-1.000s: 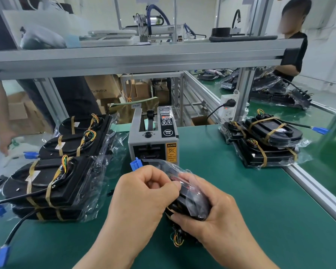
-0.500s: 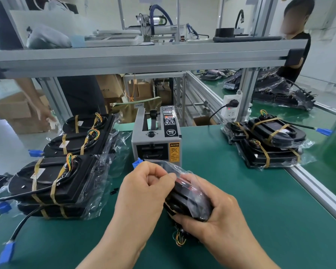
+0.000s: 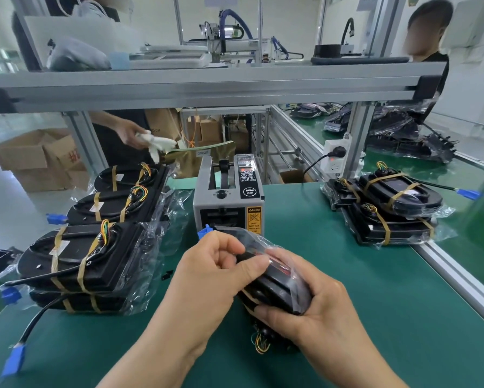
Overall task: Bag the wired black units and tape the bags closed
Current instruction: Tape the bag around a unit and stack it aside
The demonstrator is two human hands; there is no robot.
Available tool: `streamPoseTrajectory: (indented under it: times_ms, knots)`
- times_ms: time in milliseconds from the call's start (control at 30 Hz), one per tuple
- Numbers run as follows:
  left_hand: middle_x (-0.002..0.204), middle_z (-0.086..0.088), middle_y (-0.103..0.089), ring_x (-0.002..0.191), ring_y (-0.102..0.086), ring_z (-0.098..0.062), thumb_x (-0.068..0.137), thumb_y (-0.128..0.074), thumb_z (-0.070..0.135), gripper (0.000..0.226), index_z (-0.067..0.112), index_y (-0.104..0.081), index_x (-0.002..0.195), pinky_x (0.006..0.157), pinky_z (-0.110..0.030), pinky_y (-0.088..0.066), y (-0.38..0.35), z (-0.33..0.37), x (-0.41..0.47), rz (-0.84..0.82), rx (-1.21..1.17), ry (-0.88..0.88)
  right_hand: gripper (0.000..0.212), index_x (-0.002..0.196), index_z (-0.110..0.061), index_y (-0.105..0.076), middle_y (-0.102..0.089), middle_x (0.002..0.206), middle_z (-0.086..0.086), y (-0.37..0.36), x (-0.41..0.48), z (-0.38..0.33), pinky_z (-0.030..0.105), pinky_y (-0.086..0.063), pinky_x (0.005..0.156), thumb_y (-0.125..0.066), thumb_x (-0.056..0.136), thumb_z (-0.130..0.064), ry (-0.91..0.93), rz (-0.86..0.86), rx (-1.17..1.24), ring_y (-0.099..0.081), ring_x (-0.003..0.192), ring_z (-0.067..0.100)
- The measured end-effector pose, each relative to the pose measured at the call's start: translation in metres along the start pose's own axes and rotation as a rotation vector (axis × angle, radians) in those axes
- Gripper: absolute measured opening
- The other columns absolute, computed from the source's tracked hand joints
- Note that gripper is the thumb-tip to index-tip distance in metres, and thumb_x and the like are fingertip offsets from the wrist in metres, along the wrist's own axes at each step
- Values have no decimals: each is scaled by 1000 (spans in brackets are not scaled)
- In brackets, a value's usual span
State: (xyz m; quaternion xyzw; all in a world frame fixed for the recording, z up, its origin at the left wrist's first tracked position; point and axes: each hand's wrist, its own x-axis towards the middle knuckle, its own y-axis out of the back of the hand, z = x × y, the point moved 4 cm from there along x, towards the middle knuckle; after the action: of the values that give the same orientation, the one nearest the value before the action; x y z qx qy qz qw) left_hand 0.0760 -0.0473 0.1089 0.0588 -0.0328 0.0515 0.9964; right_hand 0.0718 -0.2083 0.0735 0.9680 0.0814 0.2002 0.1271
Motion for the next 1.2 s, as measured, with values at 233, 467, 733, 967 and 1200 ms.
streamPoseTrajectory:
  times_ms: [233, 467, 733, 967, 1200]
  knots:
    - [58, 5, -46, 46, -37, -8, 88, -68, 6, 8, 10, -61, 86, 45, -14, -36, 1, -5, 4, -44, -173, 98, 73, 112, -55, -64, -74, 100, -13, 0, -1, -1, 21, -58, 79, -87, 65, -4, -2, -4, 19, -71, 88, 6]
    - [57, 7, -52, 51, -45, -7, 82, -78, 26, 12, 24, -66, 80, 51, -12, -40, 8, -10, -1, 70, -106, -104, 73, 107, -57, -65, -75, 99, -20, 7, 1, -5, 4, -48, 75, -87, 59, -7, -8, 5, 85, -70, 90, -1]
    - [123, 31, -59, 119, -50, 12, 62, -83, 60, 77, 41, -51, 129, 98, -15, -38, 24, -38, 8, -187, 352, -102, 70, 119, -24, -68, -70, 120, 13, 16, 2, 25, 29, -55, 89, -86, 52, -15, -69, 41, 606, -67, 113, 29]
    - [115, 10, -72, 108, -67, -8, 72, -83, 29, 51, 30, -65, 119, 93, -25, -51, 18, -29, 13, -345, 181, -129, 80, 130, -17, -60, -65, 127, 20, 7, -2, 43, 32, -54, 90, -89, 56, -19, -129, -37, 725, -62, 119, 34]
    - [109, 37, -59, 103, -53, 12, 66, -86, 41, 61, 50, -56, 119, 82, -10, -40, 30, -12, 17, -210, 756, -258, 52, 120, -22, -68, -71, 123, 3, 35, -3, 51, 29, -49, 101, -75, 70, -15, -193, 138, 539, -59, 125, 16]
